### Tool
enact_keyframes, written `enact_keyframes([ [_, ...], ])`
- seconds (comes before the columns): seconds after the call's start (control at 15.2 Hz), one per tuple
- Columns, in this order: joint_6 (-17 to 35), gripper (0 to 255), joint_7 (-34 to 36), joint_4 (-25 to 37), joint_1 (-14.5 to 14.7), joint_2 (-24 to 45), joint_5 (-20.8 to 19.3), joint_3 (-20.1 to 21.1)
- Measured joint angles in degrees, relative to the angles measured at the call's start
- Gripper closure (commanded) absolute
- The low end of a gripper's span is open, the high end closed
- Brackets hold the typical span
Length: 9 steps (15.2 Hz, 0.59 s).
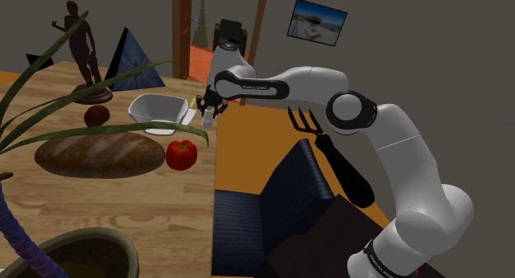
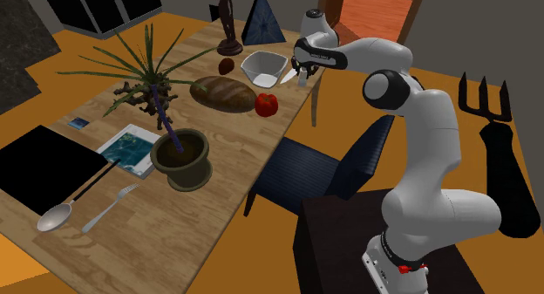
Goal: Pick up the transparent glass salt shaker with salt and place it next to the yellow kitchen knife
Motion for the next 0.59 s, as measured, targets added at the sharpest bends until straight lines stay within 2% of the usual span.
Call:
enact_keyframes([
  [0.07, 0.0, 255, 0.0, 0.0, 0.0, 0.0, 0.0, 0.0],
  [0.13, 0.01, 0, 0.01, 0.0, 0.0, 0.0, 0.0, 0.0],
  [0.59, -0.2, 0, 0.12, -0.81, -0.34, -0.87, 0.16, 0.23],
])
